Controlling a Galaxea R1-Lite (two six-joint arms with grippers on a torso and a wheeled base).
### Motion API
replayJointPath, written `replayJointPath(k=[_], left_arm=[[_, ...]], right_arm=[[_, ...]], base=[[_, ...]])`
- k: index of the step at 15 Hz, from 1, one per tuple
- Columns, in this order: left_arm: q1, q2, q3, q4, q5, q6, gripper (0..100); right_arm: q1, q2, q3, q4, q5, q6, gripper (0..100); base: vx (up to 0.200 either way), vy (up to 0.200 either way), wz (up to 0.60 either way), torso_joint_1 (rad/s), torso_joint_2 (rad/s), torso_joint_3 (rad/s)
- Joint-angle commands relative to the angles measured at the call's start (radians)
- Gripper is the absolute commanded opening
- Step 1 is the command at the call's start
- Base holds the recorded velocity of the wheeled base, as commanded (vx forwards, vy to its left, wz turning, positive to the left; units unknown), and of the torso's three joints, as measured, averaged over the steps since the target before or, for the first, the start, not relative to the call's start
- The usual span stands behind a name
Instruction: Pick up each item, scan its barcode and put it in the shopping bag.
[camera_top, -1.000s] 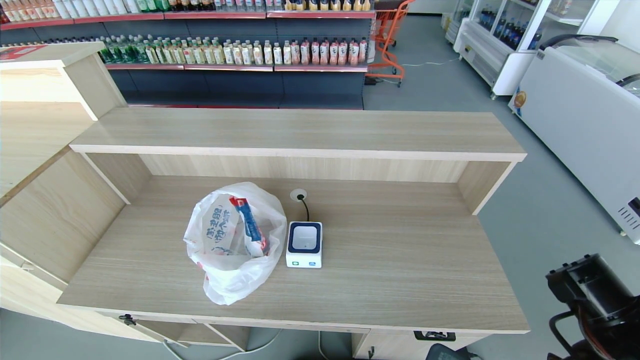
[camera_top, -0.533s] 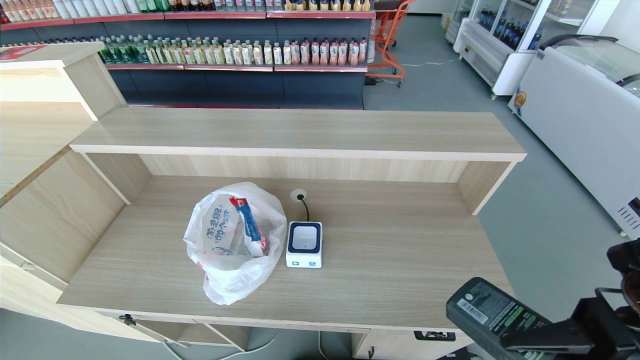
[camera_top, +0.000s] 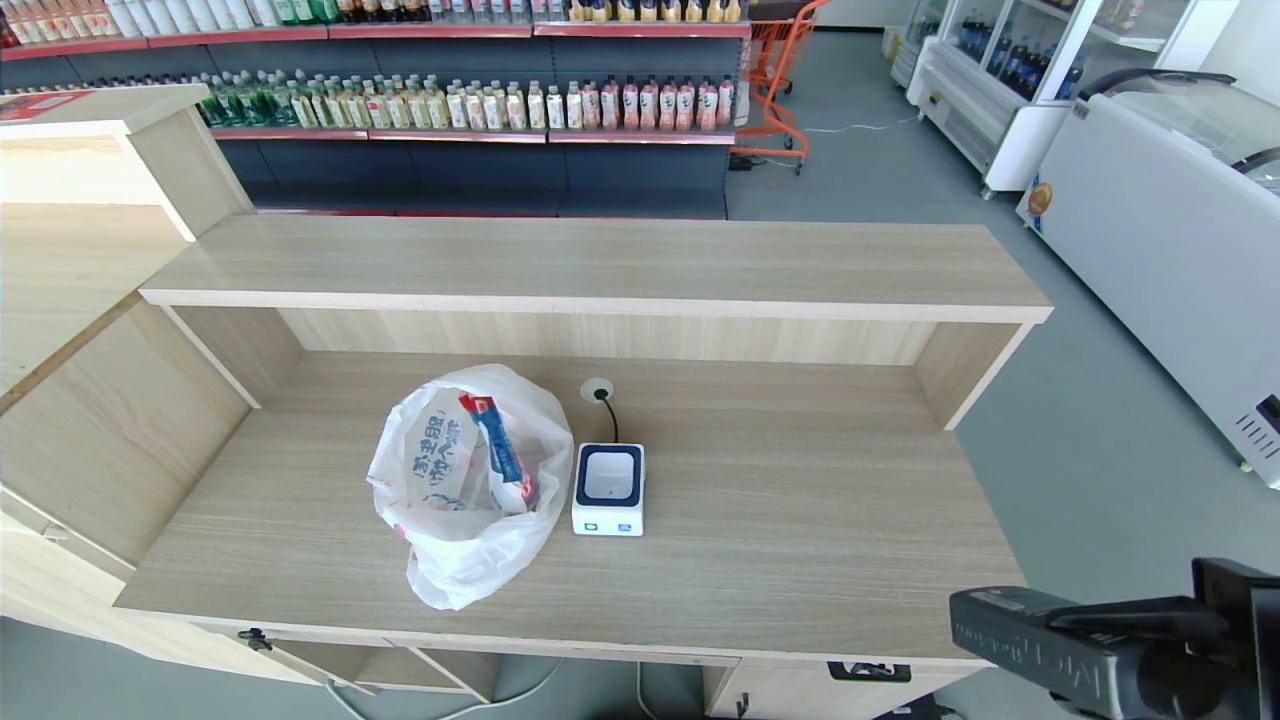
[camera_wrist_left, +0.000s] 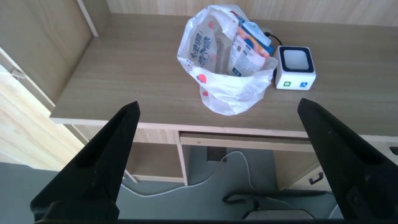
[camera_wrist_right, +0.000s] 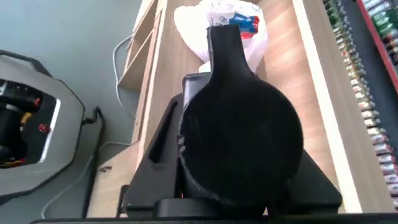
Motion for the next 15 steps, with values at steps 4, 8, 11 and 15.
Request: replayJointPath(k=[4,8,11,15], left_arm=[[0.000,0.000,0.000,0.000,0.000,0.000,100],[0.000,0.000,0.000,0.000,0.000,0.000,100],[0.000,0.000,0.000,0.000,0.000,0.000,100],[0.000,0.000,0.000,0.000,0.000,0.000,100]], right_arm=[[0.010,0.043,-0.146,-0.131,-0.007,0.670,0],[0.016,0.120,-0.190,-0.465,-0.153,1.569,0],[0.064,0.199,-0.193,-0.629,-0.297,2.072,0],[0.105,0.256,-0.138,-0.694,-0.373,2.379,0]], base=[[0.000,0.000,0.00,0.000,0.00,0.000],[0.000,0.000,0.00,0.000,0.00,0.000],[0.000,0.000,0.00,0.000,0.00,0.000],[0.000,0.000,0.00,0.000,0.00,0.000]])
